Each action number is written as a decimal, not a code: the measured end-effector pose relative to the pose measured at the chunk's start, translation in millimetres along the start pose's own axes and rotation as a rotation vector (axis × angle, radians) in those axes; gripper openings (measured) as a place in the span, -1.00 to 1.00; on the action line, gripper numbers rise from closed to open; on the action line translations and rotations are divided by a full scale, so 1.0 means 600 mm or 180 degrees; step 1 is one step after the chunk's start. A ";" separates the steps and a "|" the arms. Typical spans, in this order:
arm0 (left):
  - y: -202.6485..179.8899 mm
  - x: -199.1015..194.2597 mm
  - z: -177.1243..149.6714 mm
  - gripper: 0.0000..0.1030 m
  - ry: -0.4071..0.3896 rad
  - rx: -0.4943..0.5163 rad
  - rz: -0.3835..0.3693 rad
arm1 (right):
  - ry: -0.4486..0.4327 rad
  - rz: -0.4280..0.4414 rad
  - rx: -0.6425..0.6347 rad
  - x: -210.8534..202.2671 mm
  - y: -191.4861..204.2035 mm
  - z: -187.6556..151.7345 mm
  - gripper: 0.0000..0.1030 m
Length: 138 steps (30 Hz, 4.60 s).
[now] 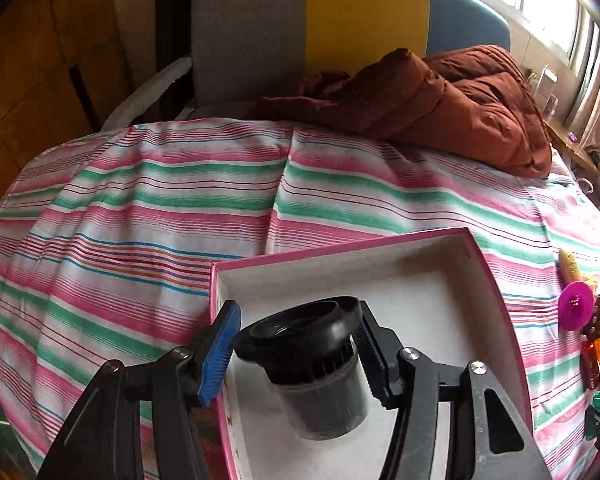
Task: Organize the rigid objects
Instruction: 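Lower the black cup onto the white tray and open the left gripper, then carry the green stand onto the white tray and open the right gripper, then move both grippers away from the tray back toward the toys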
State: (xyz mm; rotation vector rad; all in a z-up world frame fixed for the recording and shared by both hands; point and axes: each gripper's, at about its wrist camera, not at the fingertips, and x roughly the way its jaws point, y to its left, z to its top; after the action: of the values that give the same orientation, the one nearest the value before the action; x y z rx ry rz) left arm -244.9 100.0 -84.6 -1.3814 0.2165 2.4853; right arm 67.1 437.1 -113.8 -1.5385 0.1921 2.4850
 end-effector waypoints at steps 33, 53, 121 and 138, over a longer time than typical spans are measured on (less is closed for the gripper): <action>-0.048 -0.263 -0.233 0.36 -0.0549 -0.0182 0.0007 | -0.0057 -0.0106 0.0030 0.003 0.009 -0.005 -0.39; -0.014 -0.294 -0.266 0.36 -0.0667 -0.0291 -0.0110 | -0.0016 -0.0163 0.0238 -0.027 0.079 -0.035 -0.42; 0.128 -0.278 -0.306 0.36 -0.0545 -0.0844 0.0185 | -0.0097 0.1012 -0.0270 0.050 0.563 0.222 -0.32; 0.083 -0.302 -0.300 0.36 -0.0602 -0.0601 0.0139 | -0.0687 0.0931 -0.0247 -0.062 0.493 0.183 -0.03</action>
State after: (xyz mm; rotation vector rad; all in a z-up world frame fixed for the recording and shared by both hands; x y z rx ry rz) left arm -25.8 -27.7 -26.7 -1.2089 -0.0295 2.7115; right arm -85.3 170.9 -32.0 -1.3383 0.3081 2.8954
